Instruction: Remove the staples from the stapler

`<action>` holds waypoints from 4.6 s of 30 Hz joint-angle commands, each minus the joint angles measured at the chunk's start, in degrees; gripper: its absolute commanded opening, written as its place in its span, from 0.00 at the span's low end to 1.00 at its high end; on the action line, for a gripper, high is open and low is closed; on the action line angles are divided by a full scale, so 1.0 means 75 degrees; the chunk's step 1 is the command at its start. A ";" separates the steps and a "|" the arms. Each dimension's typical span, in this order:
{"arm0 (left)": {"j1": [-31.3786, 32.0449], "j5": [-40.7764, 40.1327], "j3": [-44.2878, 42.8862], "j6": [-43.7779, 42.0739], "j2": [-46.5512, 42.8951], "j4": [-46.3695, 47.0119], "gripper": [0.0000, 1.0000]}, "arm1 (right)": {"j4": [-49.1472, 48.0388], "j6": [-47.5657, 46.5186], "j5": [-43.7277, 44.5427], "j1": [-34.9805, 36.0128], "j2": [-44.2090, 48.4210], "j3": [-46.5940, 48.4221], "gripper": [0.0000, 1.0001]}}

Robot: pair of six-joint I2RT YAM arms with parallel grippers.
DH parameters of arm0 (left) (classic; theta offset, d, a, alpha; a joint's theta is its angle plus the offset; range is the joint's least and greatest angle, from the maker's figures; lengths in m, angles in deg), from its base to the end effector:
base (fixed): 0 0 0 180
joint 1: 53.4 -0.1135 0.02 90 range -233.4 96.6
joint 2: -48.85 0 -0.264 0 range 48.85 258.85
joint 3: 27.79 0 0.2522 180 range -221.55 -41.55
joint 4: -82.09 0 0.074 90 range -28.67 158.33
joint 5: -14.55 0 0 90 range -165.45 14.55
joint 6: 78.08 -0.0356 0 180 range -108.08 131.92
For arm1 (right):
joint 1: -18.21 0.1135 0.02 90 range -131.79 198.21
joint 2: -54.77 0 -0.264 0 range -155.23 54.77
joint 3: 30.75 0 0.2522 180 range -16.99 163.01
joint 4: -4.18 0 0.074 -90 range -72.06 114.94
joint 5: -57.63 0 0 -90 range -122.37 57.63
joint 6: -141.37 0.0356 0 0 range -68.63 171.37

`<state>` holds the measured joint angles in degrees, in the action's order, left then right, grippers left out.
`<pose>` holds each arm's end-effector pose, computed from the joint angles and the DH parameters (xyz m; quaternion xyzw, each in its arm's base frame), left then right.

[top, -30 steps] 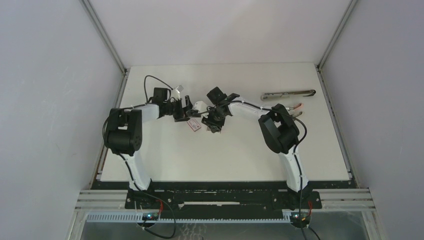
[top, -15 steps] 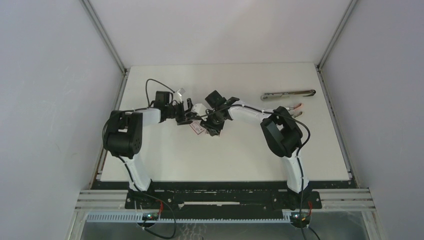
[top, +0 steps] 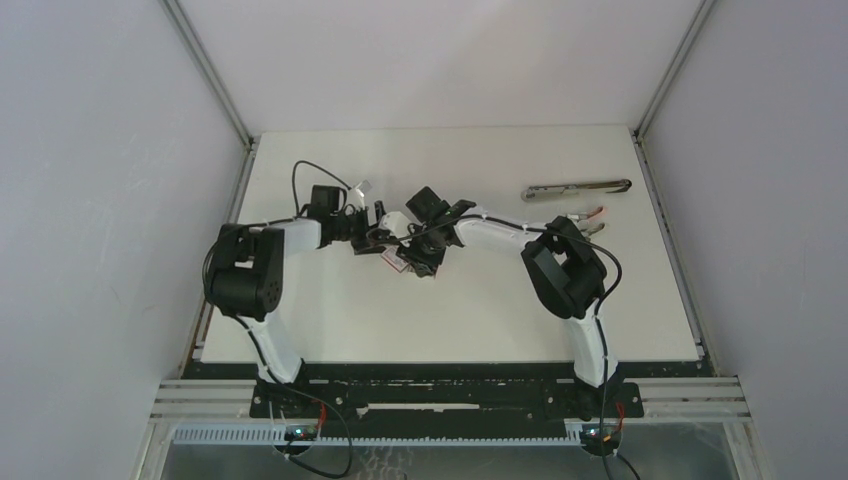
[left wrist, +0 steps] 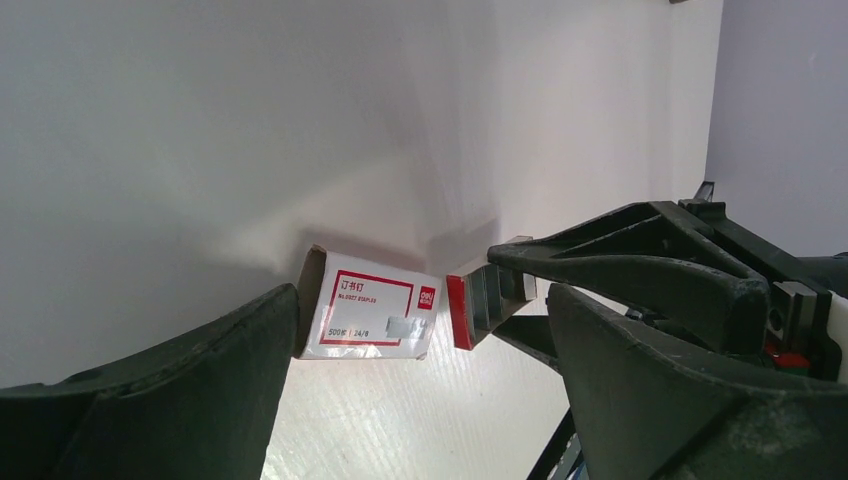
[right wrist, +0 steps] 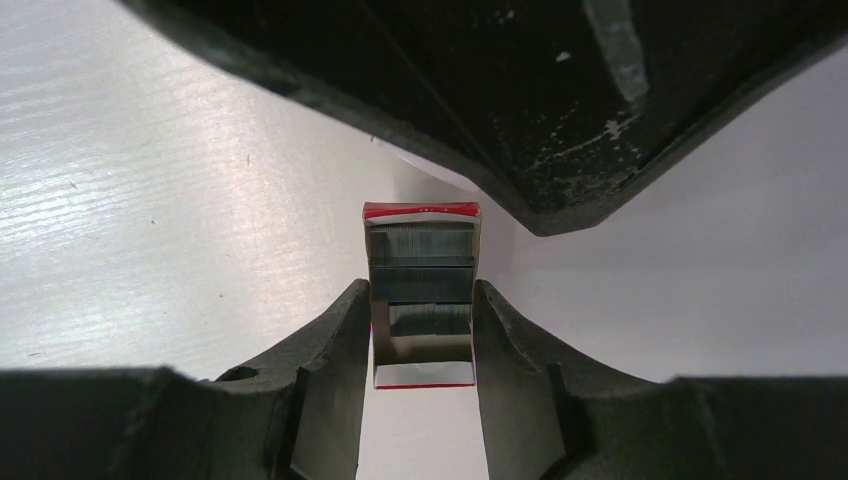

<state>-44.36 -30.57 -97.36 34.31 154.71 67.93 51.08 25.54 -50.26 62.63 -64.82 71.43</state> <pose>0.3502 -0.0812 0.1417 0.0272 0.8789 -0.4305 0.2037 0.3050 0.3142 0.1704 -0.5824 0.7678 0.1851 0.1922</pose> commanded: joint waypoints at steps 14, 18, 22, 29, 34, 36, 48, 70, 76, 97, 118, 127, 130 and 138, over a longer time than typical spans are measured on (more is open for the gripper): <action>-0.0124 0.0846 0.0476 -0.0013 -0.0323 0.0013 1.00 | -0.1315 0.0553 0.0565 0.0182 0.0775 -0.1046 0.38; -0.0226 0.0862 0.0420 0.0069 -0.0169 0.0054 1.00 | -0.1517 0.0628 0.0663 0.0159 0.0842 -0.1242 0.38; -0.0293 0.0808 0.0397 0.0111 -0.0029 0.0074 0.96 | -0.1514 0.0704 0.0648 0.0124 0.0825 -0.1243 0.38; -0.0406 0.0783 0.0453 0.0233 0.0125 0.0194 0.72 | -0.1499 0.0770 0.0691 0.0100 0.0700 -0.1122 0.39; -0.0432 0.0742 0.0452 0.0290 0.0232 0.0195 0.56 | -0.1383 0.0771 0.0621 0.0112 0.0658 -0.1051 0.39; -0.0432 0.0736 0.0451 0.0311 0.0272 0.0196 0.55 | -0.1282 0.0789 0.0577 0.0112 0.0620 -0.0984 0.39; -0.0454 0.0691 0.0491 0.0364 0.0403 0.0206 0.45 | -0.0772 0.0936 0.0474 0.0134 0.0347 -0.0478 0.39; -0.0527 0.0572 0.0436 0.0365 0.0451 0.0187 0.59 | -0.0595 0.0804 0.1038 0.0217 -0.0038 -0.0101 0.39; -0.0525 0.0598 0.0431 0.0381 0.0475 0.0183 0.59 | -0.0588 0.0810 0.0998 0.0258 -0.0108 -0.0031 0.39; -0.0509 0.0625 0.0433 0.0381 0.0510 0.0171 0.60 | -0.0540 0.0617 0.0939 0.0311 -0.0351 0.0306 0.38; -0.0472 0.0578 0.0370 0.0315 0.0533 0.0054 0.63 | -0.0717 0.0169 0.0785 0.0358 -0.0305 0.0293 0.45; -0.0512 0.0566 0.0373 0.0273 0.0481 0.0005 0.66 | -0.0403 0.0108 0.0697 0.0226 0.0591 0.0270 0.59; -0.0540 0.0566 0.0368 0.0272 0.0403 -0.0003 0.70 | -0.0277 0.0216 0.0608 0.0085 0.0994 0.0142 0.62; -0.0614 0.0544 0.0352 0.0274 0.0157 -0.0011 0.84 | -0.0710 0.0695 0.0805 -0.0376 0.1711 -0.1028 0.68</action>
<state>-48.18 -21.93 -94.80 37.88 157.12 69.48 47.98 27.97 -45.06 61.54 -54.50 66.97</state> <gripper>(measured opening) 0.813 0.678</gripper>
